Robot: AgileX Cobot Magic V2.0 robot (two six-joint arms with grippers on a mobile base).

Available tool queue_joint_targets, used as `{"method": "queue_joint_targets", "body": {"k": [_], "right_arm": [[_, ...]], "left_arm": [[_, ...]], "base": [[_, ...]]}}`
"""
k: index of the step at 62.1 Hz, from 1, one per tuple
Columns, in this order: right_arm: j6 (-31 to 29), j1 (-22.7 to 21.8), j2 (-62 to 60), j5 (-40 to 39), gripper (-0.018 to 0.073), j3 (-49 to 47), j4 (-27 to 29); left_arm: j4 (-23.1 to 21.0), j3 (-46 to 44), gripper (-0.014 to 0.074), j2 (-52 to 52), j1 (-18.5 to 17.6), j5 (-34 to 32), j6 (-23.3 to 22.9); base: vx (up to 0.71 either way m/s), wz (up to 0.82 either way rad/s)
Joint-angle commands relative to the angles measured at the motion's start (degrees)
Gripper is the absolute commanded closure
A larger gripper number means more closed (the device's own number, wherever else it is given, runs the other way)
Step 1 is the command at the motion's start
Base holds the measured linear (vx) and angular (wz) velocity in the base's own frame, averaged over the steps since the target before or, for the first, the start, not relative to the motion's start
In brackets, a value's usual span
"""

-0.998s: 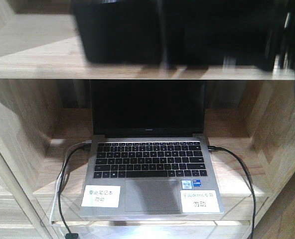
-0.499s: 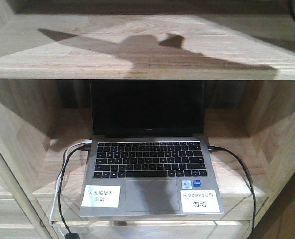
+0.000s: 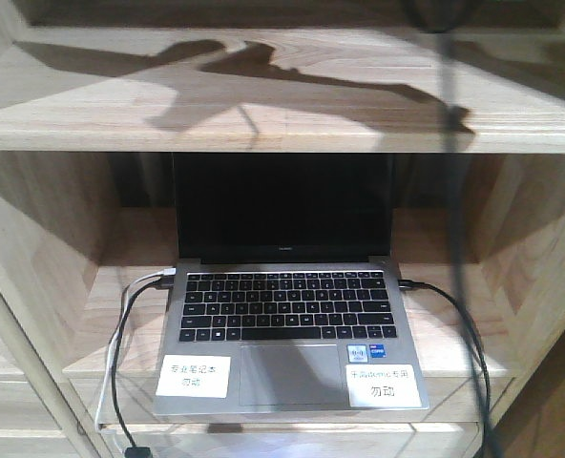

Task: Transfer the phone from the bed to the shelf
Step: 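Raise the right gripper with the phone onto the upper shelf board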

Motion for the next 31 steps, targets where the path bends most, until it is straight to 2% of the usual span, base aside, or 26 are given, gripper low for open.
{"method": "queue_joint_targets", "body": {"k": [1, 10, 31], "right_arm": [[-0.02, 0.77, -0.32, -4.66, 0.0564, -3.33, 3.71], [-0.11, 0.77, 2.46, -5.96, 0.0564, -3.56, 3.55], [-0.25, 0.77, 6.57, -6.54, 0.0564, -3.56, -1.45]], "left_arm": [[-0.52, 0.14, 0.0596, -0.34, -0.23, -4.21, -0.22], [-0.52, 0.14, 0.0596, -0.34, -0.23, -4.21, -0.22], [-0.52, 0.14, 0.0596, -0.34, -0.23, -4.21, -0.22]], "base": [[0.00, 0.00], [0.00, 0.00], [0.00, 0.00]]}}
